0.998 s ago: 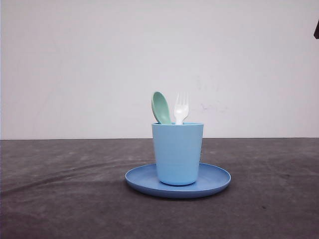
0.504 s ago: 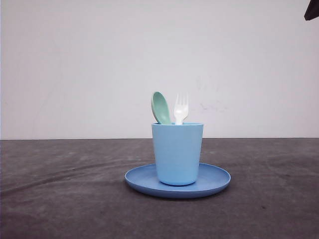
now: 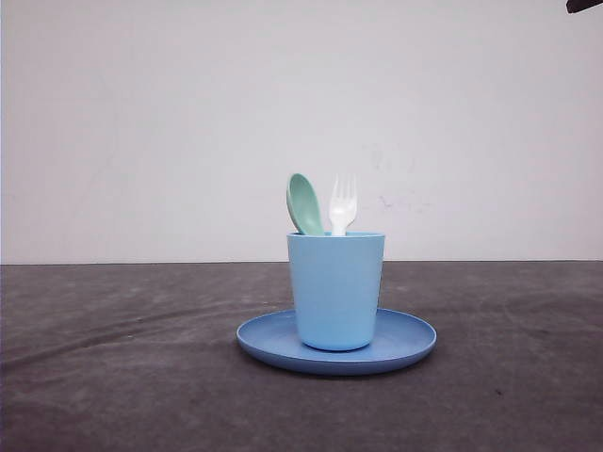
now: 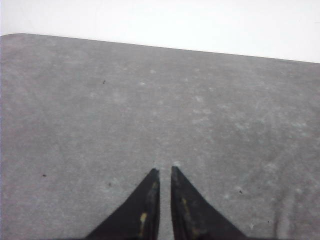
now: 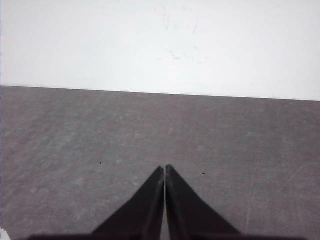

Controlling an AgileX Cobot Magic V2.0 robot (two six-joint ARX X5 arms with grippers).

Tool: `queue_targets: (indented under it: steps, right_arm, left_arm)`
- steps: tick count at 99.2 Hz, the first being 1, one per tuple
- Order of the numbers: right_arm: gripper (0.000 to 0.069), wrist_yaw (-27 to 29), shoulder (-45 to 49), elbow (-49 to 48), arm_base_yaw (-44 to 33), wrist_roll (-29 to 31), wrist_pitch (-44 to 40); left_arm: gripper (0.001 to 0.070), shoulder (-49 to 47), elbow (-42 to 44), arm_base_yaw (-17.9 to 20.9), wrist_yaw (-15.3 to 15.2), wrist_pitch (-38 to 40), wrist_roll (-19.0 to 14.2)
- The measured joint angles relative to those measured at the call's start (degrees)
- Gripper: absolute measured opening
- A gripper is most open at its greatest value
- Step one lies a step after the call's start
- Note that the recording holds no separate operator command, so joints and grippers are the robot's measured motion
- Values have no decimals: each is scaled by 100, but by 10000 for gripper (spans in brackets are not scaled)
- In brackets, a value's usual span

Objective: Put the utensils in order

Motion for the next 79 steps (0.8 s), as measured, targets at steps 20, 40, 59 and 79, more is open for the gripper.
queue_targets:
  steps: [20,40,59,79]
  right_arm:
    - [4,2,0,0,0,0,0]
    - [4,0,0,0,0,0,0]
    - [4,149,-61,-63,-17,-2,192]
    - [4,573,-883,-715,-76,0,103]
  left_arm:
    - [14,0,0,0,0,0,0]
    - [14,0,0,0,2,0,0]
    - [14,0,0,0,2,0,0]
    - [14,0,0,0,2,0,0]
